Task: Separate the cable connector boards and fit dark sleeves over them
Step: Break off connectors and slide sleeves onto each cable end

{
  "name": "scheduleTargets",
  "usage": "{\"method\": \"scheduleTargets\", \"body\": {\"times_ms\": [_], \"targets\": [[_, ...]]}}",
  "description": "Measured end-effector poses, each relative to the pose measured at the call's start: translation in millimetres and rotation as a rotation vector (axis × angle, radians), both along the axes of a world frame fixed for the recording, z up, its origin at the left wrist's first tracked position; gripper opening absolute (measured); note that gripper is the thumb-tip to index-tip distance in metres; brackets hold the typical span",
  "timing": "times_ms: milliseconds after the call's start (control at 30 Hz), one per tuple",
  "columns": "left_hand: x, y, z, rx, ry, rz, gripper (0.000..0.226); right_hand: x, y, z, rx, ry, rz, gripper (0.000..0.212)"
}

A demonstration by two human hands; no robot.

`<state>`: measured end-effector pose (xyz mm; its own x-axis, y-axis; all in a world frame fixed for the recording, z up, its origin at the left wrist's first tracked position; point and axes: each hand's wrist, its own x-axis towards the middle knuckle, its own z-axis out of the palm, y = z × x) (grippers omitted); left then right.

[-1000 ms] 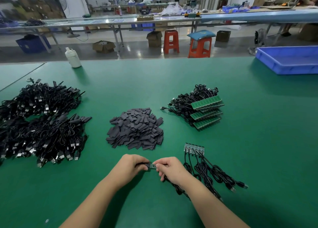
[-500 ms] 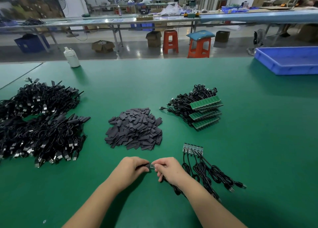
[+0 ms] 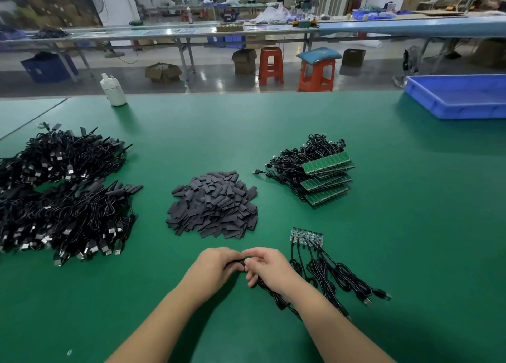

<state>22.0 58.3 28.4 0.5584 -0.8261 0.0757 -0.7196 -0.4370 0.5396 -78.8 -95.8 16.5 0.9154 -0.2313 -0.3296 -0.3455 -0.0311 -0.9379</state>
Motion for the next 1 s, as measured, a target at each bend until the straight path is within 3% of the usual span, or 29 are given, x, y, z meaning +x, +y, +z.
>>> {"method": "scheduleTargets", "body": {"times_ms": [167,367,633,733,867,1000], "targets": [[-0.6,3.8,0.9,-0.068,-0.011,0.038,0.015,1.7,2.2,0.4,0.119,0.015,-0.023,0.018],[-3.4,2.0,-1.4,0.023,-0.006,0.047,0.02,4.9,4.1,-3.1,0.076,0.045,0.039,0.026],[-10.2,-11.1,-3.3,0.237,-0.196,0.012,0.024,5.8,5.6,-6.2,0.083,0.045,0.057,0.038],[-10.6,-13.6,-2.0,0.333,-0.281,-0.035,0.021,6.6,4.8,-9.8,0.099,0.054,0.02,0.054],[-9.7,-17.3,2.3,0.456,-0.362,-0.084,0.018,7.0,4.9,-13.1,0.046,0.06,0.05,0.052],[-9.6,-16.5,0.5,0.297,-0.486,-0.134,0.023,6.5,7.7,-7.0,-0.002,0.002,0.068,0.035]]}}
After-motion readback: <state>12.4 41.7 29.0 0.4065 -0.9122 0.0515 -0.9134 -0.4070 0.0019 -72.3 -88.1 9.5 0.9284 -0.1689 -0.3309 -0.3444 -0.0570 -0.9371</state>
